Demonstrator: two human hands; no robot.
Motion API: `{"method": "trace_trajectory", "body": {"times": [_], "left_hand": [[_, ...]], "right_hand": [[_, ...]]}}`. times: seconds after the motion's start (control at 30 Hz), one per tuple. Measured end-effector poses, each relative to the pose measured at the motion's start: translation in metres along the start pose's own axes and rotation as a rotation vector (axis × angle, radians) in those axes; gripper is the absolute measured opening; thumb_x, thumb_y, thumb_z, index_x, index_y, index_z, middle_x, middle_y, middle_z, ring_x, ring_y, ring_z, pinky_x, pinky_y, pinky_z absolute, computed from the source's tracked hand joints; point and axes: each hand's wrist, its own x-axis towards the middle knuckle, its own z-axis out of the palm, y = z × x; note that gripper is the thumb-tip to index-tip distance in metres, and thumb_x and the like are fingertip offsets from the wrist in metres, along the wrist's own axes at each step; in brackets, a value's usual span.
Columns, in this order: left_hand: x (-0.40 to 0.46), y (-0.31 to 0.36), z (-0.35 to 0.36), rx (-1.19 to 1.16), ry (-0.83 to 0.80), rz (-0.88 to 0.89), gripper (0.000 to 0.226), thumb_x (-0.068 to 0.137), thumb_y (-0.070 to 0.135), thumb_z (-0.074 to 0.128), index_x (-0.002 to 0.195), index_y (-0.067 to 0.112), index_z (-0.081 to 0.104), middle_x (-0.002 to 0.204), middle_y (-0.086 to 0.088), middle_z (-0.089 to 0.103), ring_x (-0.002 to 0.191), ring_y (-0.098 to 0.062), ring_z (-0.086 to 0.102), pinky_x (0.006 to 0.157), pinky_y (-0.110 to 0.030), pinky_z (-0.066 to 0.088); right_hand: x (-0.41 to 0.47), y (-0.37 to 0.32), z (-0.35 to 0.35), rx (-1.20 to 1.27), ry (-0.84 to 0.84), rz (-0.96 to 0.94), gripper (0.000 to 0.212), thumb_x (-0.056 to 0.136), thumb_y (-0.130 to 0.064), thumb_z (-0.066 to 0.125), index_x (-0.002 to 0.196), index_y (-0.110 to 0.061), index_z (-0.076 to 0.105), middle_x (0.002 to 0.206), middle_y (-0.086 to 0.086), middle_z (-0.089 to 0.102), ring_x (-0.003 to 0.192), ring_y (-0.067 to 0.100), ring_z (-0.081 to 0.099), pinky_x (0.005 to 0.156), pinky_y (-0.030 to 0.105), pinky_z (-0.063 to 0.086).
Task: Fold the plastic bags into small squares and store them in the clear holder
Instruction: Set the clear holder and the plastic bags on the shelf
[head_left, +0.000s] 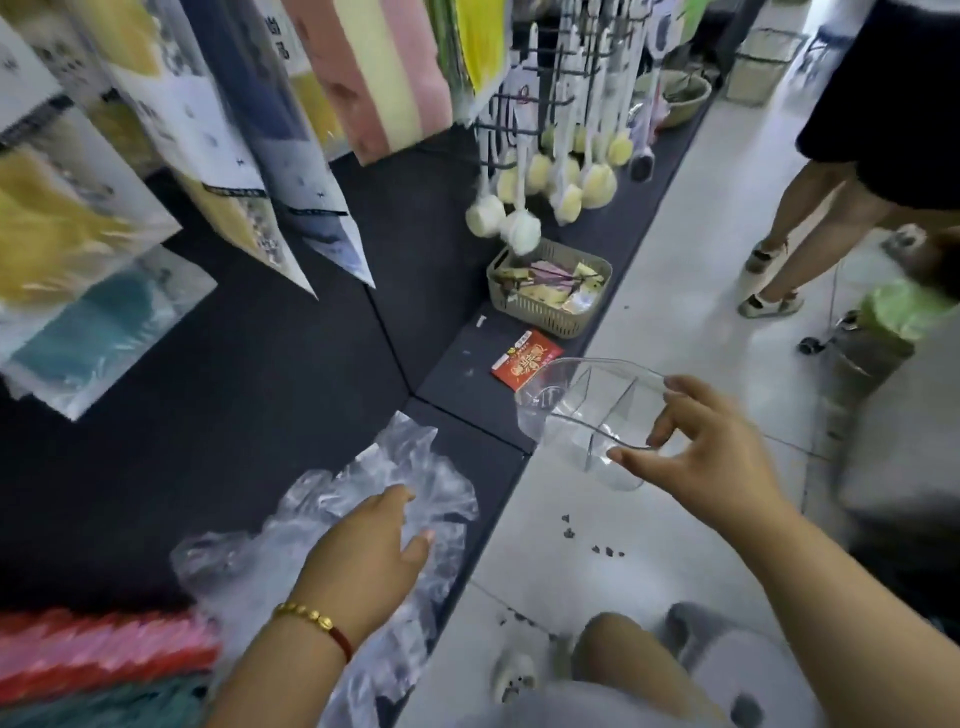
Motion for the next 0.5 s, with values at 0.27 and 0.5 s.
{"method": "trace_trajectory", "body": {"times": [0.27, 0.5], "left_hand": [[0.089, 0.023, 0.003, -0.113, 0.057, -0.098, 0.052, 0.098, 0.044, 0.047, 0.146, 0.028, 0.033, 0.138, 0.007, 0.051, 0.122, -0.011, 0.052, 0.100, -0.028, 0.045], [0.200, 0.063, 0.065, -0.427, 0.082, -0.310, 0.045, 0.099, 0.043, 0.046, 0.141, 0.027, 0.040, 0.142, 0.005, 0.049, 0.123, -0.011, 0.052, 0.105, -0.027, 0.042]], "right_hand": [[0.140, 0.005, 0.029, -0.080, -0.250, -0.153, 0.037, 0.060, -0.041, 0.090, 0.064, -0.021, 0.058, 0.136, -0.011, 0.048, 0.121, 0.013, 0.052, 0.089, 0.027, 0.043], [0.257, 0.072, 0.081, -0.111, -0.532, -0.283, 0.035, 0.064, -0.048, 0.085, 0.068, -0.023, 0.060, 0.126, -0.019, 0.048, 0.105, 0.004, 0.054, 0.085, 0.025, 0.050]]}}
